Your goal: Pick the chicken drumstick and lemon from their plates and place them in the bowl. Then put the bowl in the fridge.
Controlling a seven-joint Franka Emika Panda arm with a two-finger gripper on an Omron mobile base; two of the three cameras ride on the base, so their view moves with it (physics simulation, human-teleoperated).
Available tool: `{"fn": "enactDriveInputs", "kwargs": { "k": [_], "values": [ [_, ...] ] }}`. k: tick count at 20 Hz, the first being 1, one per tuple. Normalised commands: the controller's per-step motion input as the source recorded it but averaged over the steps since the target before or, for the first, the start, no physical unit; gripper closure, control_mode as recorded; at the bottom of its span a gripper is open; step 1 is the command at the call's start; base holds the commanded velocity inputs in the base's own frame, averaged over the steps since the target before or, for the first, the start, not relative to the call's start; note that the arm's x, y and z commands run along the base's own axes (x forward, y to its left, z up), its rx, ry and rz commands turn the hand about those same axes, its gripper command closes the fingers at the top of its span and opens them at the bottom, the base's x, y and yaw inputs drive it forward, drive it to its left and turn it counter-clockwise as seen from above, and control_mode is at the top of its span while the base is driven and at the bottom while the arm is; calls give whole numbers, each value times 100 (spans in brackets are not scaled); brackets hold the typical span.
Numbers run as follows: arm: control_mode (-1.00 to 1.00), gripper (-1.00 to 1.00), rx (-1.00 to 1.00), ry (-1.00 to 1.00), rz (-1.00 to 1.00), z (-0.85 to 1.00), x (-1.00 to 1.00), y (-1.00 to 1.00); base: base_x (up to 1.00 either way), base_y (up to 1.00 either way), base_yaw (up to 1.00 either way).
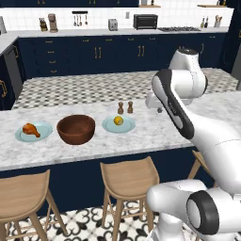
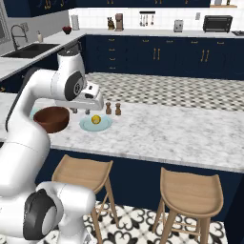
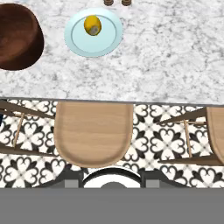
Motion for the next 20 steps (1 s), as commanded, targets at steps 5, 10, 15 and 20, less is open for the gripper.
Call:
{"fn": "enactDriveInputs", "kwargs": {
  "k": [5, 10, 15, 20],
  "values": [
    [-100, -100, 0, -12, 6, 0, -67, 20, 0, 0, 0],
    [-100, -100, 3, -13, 14, -33, -33, 45, 0, 0, 0],
    [-100, -100, 16, -1, 23, -52, 88, 23, 0, 0, 0],
    [-100, -100, -4, 15, 4, 0, 89, 27, 0, 0, 0]
  ]
}}
